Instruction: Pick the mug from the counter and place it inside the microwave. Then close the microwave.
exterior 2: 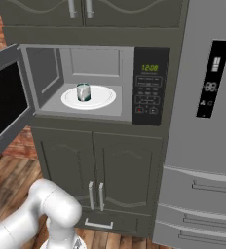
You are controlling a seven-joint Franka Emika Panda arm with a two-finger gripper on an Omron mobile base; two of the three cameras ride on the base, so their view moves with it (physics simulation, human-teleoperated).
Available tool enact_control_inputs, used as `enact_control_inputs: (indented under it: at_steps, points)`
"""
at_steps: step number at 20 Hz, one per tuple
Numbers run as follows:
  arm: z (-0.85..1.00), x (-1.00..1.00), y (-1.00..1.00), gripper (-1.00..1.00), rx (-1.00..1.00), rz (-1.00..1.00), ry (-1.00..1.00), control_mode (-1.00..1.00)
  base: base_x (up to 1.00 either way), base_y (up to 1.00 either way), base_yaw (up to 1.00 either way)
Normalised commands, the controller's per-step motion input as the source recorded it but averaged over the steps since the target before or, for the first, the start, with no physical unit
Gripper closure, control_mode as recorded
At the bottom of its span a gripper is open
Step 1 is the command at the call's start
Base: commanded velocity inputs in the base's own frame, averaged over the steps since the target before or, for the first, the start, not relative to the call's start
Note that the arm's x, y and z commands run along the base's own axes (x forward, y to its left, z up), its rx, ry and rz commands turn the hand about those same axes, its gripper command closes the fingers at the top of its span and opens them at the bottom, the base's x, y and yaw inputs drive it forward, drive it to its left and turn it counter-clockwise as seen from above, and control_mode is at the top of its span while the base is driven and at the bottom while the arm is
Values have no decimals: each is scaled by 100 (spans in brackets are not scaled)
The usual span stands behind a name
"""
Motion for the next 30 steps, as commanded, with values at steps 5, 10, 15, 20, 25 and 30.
enact_control_inputs:
  at_steps: [5, 10, 15, 20, 25, 30]
  points:
    - [0, -3, -29, -100, 0, 0, 0, -100, 0, 0, 0]
    - [0, -1, -38, -100, 0, 0, 0, -100, 0, 0, 0]
    - [0, 0, -45, -100, 0, 0, 0, -100, 0, 0, 0]
    - [0, 1, -50, -100, 0, 0, 0, -100, 0, 0, 0]
    - [0, 12, -60, -100, 0, 2, 1, -100, 0, 0, 0]
    - [0, 22, -62, -100, 0, 4, 3, -100, 0, 0, 0]
